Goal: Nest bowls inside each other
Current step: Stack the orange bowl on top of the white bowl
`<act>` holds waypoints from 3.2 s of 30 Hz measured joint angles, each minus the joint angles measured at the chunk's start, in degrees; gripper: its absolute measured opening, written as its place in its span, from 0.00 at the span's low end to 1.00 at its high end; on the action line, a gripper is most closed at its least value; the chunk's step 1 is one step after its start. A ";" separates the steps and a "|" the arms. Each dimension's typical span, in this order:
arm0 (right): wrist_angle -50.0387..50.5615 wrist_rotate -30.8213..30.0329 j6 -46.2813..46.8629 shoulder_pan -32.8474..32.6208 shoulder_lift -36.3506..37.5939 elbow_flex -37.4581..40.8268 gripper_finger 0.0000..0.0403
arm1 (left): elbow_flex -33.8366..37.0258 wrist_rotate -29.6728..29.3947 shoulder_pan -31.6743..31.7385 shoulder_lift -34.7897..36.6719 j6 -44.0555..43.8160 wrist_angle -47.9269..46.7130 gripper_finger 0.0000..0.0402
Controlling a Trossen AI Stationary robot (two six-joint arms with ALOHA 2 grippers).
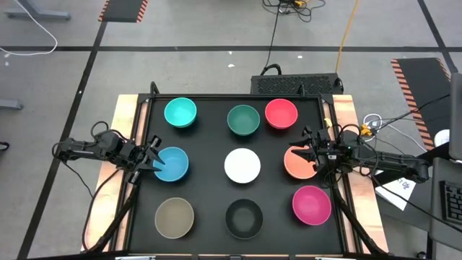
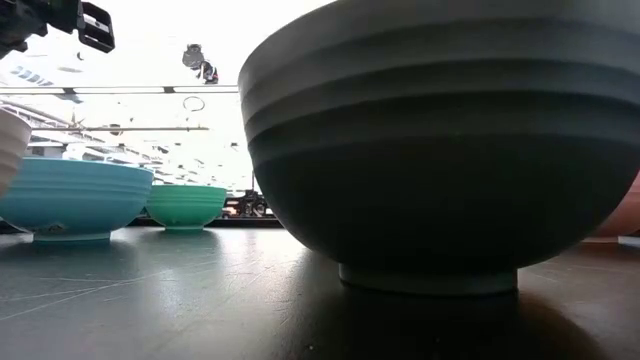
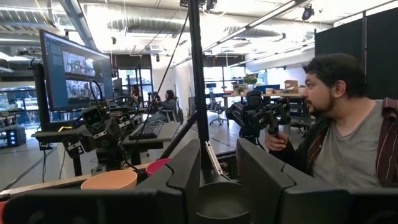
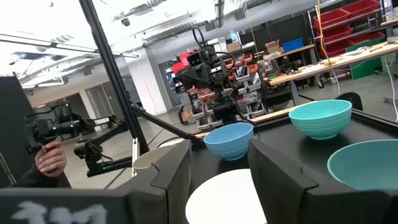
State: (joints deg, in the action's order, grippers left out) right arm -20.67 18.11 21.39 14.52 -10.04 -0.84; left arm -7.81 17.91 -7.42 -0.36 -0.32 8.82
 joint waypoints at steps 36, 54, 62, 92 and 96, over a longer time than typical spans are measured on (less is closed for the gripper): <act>-6.38 1.88 -6.54 0.00 0.02 -0.02 0.37 | 0.02 0.00 -0.01 0.01 2.27 -0.09 0.27; -3.11 2.93 -28.61 0.17 0.02 -4.68 0.37 | 0.02 -1.51 -0.02 0.00 9.24 -1.29 0.27; -4.64 2.93 -28.11 0.15 0.00 -4.68 0.37 | 0.04 -1.53 -0.01 0.01 9.60 -1.27 0.27; 21.19 -27.60 -20.53 6.35 -8.29 -21.97 0.37 | 0.04 -1.53 -0.02 0.00 10.34 -7.29 0.27; 21.81 -27.02 -19.20 10.60 -12.78 -21.99 0.37 | 0.04 -1.55 0.00 0.00 10.54 -8.38 0.27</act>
State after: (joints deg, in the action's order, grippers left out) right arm 1.15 -8.91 2.18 25.13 -22.83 -22.83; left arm -7.77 16.36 -7.43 -0.36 10.22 0.43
